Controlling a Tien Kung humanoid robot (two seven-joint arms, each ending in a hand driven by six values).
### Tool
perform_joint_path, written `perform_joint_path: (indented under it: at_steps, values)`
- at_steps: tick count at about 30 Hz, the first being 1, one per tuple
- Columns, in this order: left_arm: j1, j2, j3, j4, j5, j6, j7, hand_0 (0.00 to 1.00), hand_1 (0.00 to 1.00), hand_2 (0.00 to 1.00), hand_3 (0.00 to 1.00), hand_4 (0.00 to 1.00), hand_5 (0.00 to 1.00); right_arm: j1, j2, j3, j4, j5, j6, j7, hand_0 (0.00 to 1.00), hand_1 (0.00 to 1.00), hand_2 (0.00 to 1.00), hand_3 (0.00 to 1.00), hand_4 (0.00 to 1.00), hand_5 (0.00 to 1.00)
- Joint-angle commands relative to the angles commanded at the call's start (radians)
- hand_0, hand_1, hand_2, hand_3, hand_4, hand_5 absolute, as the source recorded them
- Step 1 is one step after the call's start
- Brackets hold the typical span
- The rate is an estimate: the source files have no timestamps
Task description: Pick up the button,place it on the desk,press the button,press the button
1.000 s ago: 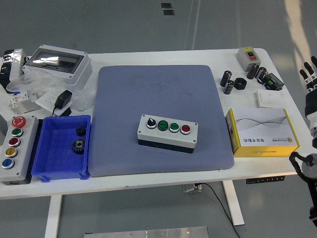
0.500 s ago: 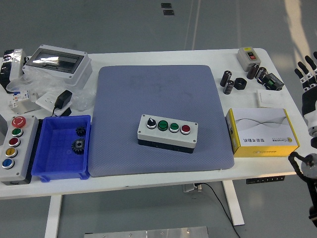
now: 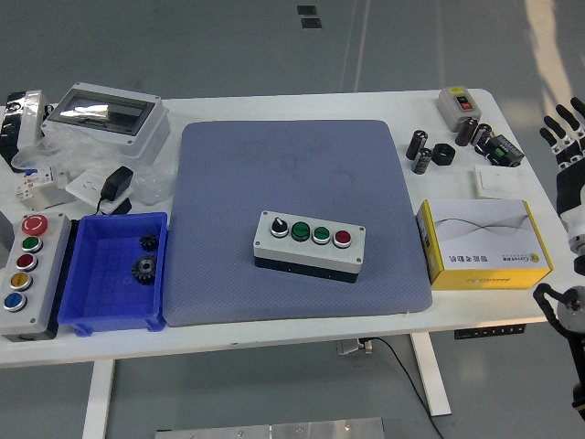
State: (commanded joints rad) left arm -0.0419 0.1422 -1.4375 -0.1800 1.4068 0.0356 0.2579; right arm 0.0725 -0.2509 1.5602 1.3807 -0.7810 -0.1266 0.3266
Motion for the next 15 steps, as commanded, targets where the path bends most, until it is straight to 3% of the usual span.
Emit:
perform_joint_path:
  at_steps: [15]
  values:
    - [-0.002,-0.002,0.001,0.0,0.006,-0.001,0.002,0.627,0.513,0.53,0.593,0.608,0.213,-0.001,-0.002,-0.013,0.001,-0.014,0.005,-0.003,0.8,0.724,0.738,0.72,0.893,0.902]
